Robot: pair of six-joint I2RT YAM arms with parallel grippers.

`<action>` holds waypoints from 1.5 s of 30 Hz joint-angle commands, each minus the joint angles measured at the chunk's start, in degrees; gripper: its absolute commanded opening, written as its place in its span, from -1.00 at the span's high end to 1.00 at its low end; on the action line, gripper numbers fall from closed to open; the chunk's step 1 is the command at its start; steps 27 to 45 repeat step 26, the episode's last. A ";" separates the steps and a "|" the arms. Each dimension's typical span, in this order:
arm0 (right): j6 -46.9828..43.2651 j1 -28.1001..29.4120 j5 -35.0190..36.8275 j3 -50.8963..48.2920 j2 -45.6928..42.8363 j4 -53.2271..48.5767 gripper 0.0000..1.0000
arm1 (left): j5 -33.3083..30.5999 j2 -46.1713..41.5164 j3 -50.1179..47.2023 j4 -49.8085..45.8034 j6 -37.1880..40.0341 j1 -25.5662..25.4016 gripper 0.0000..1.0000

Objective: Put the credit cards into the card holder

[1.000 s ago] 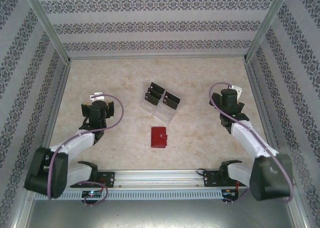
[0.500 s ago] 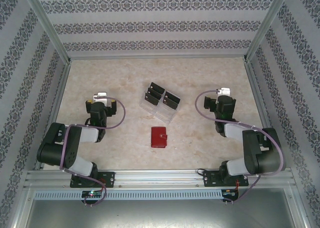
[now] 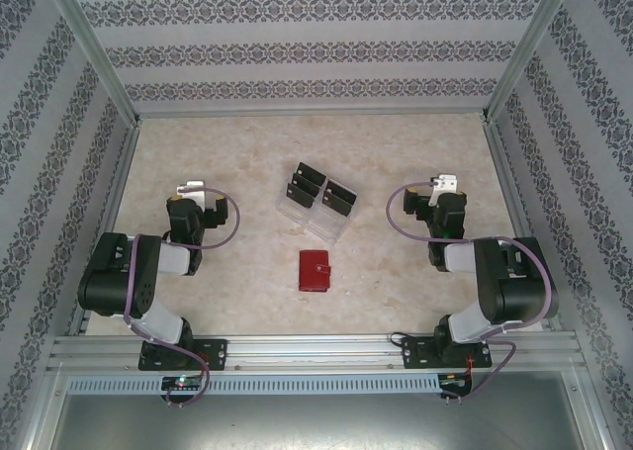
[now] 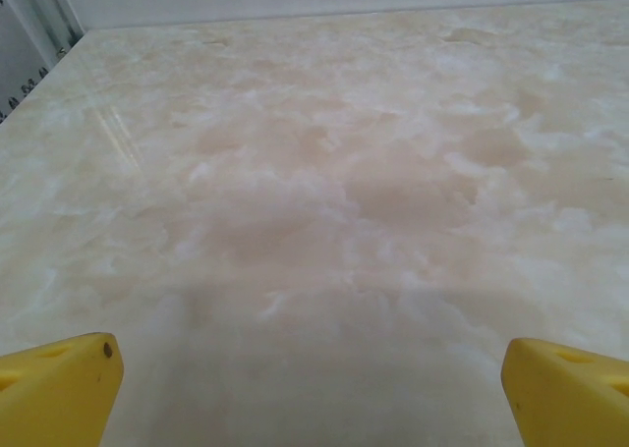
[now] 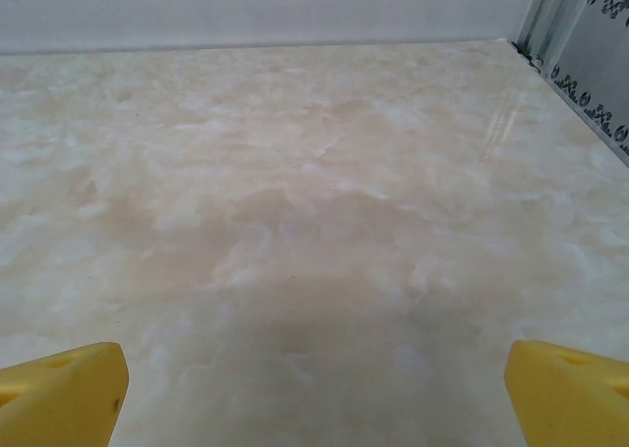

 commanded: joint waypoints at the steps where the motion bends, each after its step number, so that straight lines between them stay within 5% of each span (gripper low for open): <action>1: -0.94 0.81 -0.07 -0.11 -0.98 1.61 -0.97 | 1.37 0.01 0.79 0.81 -1.50 0.42 -1.00; 45: -0.45 -0.25 -2.31 0.33 -0.85 0.79 -0.96 | 1.50 0.25 1.14 0.57 -1.59 0.51 -1.00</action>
